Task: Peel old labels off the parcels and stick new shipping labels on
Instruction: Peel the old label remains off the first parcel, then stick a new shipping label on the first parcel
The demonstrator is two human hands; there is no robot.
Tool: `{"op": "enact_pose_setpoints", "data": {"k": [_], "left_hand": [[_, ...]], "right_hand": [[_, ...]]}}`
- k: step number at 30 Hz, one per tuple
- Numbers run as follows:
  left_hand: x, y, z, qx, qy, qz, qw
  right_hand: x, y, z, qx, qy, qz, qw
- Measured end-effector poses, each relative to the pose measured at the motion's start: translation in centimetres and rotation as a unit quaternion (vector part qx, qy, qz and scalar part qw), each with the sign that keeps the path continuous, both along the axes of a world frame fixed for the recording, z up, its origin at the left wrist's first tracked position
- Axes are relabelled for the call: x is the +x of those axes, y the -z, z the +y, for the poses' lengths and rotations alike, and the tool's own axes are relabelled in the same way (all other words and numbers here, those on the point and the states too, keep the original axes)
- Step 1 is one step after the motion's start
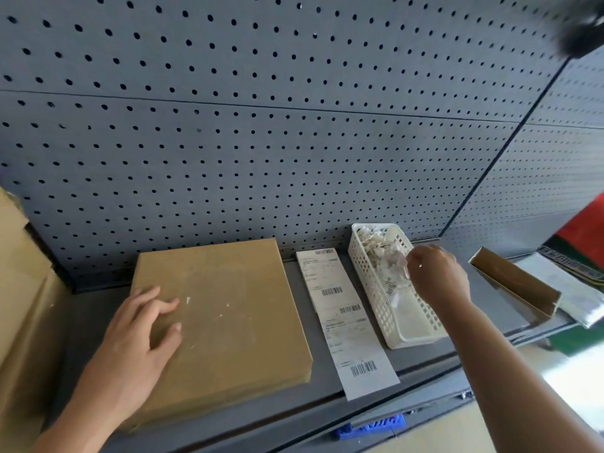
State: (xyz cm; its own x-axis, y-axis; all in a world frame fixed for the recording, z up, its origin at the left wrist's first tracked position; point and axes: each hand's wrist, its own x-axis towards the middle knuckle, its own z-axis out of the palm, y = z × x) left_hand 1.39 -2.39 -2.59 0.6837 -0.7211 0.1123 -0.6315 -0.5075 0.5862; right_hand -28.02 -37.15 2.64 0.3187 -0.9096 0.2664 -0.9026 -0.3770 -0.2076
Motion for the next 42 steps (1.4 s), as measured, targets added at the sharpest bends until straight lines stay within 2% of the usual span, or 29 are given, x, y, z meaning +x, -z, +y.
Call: {"op": "enact_pose_setpoints", "data": {"k": [8,14,23,26,28,31,34,38,42], "left_hand": [[0.1,0.1,-0.1,-0.008,0.002,0.006,1.0],[0.0,0.1,0.0,-0.005,-0.004,0.007,1.0],[-0.3,-0.5,0.0,-0.002,-0.002,0.017,1.0],[-0.4,-0.5,-0.1,-0.005,-0.003,0.015,1.0],[-0.5,-0.6,-0.1,-0.004,-0.01,0.017,1.0],[-0.5,-0.6,-0.1,0.001,-0.012,0.015,1.0],[-0.5,-0.7,0.0,0.004,-0.007,0.014,1.0],[-0.5,-0.7,0.1,-0.004,-0.004,0.016,1.0],[-0.6,-0.7,0.3,-0.019,0.002,0.021,1.0]], "right_hand": [[0.3,0.6,-0.8,0.045,-0.011,0.021,0.999],[-0.6,-0.1,-2.4,0.152,0.02,-0.089,0.984],[-1.4,-0.9,-0.9,0.069,0.003,-0.119,0.99],[-1.2,-0.9,1.7,0.027,-0.044,-0.144,0.988],[-0.6,-0.6,4.4,0.037,-0.105,-0.147,0.983],[0.8,1.3,8.7,0.077,-0.213,-0.114,0.967],[1.6,4.1,10.5,0.137,-0.252,-0.052,0.956],[1.3,7.2,11.0,0.231,-0.188,0.071,0.952],[1.0,8.8,11.4,0.211,-0.133,0.132,0.959]]}}
